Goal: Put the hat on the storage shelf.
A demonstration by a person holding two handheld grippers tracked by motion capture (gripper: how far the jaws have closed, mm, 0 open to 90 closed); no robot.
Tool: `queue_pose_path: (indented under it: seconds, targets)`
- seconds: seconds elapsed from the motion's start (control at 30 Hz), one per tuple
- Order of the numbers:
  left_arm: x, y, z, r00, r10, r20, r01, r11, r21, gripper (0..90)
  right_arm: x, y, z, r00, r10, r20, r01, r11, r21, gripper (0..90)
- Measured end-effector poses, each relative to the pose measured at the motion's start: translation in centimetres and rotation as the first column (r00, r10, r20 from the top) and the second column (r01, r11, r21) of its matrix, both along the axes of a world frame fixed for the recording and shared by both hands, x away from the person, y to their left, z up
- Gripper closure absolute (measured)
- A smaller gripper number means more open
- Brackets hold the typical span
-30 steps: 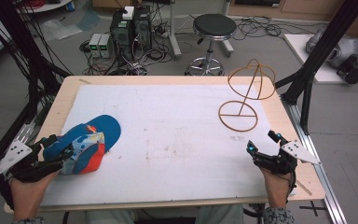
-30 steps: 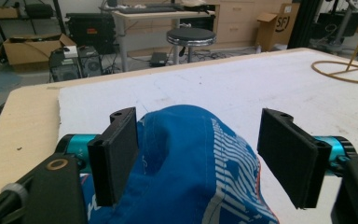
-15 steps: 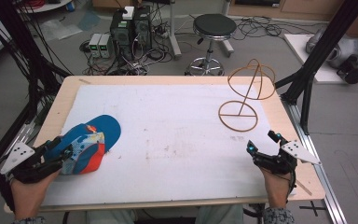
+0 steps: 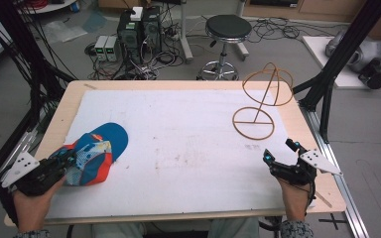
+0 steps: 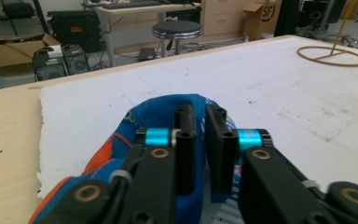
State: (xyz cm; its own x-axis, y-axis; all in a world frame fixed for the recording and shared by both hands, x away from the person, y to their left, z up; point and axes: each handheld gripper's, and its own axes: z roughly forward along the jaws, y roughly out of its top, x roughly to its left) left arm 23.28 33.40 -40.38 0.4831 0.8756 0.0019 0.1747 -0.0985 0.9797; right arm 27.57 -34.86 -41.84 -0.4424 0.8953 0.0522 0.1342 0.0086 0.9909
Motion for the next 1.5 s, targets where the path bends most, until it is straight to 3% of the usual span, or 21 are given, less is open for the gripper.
queue_pose_path:
  seconds: [0.27,0.6,0.87,1.2,1.5]
  targets:
    - [0.0,-1.2,1.1,0.9990,-0.036,0.027,0.037,0.9983,-0.045,87.2,0.1,-0.1,0.0,1.0000,0.001,0.002,-0.001,1.000,0.005,7.1]
    - [1.0,-3.5,3.1,0.9959,-0.066,0.063,0.069,0.9961,-0.055,87.6,0.2,-1.1,-0.1,0.9999,-0.016,0.004,0.016,0.999,0.044,7.1]
    - [2.7,-6.0,6.4,0.9912,-0.094,0.093,0.100,0.9936,-0.053,87.6,0.2,-2.1,-0.2,0.9995,-0.031,0.008,0.030,0.995,0.093,7.1]
    - [5.4,-9.1,9.1,0.9826,-0.136,0.127,0.146,0.9866,-0.073,87.5,0.3,-2.3,-0.3,0.9995,-0.031,0.000,0.030,0.993,0.118,7.1]
    - [7.8,-11.1,11.2,0.9763,-0.135,0.169,0.150,0.9852,-0.082,87.6,0.4,-2.4,-0.4,0.9996,-0.028,-0.001,0.028,0.991,0.133,7.1]
